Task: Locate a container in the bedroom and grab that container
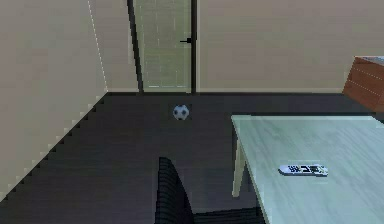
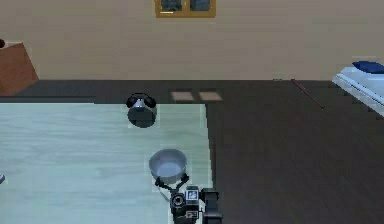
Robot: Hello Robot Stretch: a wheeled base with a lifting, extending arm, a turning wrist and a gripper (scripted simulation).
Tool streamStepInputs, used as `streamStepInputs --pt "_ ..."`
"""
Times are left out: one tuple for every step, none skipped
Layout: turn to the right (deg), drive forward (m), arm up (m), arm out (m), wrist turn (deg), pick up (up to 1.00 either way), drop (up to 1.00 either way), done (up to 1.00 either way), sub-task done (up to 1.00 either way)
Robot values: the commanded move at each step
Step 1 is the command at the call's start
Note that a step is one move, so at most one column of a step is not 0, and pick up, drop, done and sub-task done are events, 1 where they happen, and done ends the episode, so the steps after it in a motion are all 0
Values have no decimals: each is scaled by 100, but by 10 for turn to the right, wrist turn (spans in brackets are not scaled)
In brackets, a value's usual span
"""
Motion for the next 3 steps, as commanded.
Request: streamStepInputs --pt "0 0 0 0 0 100 0 0 0" --pt "0 0 10 0 0 0 0 0 0" --pt "0 0 0 0 0 0 0 100 0"
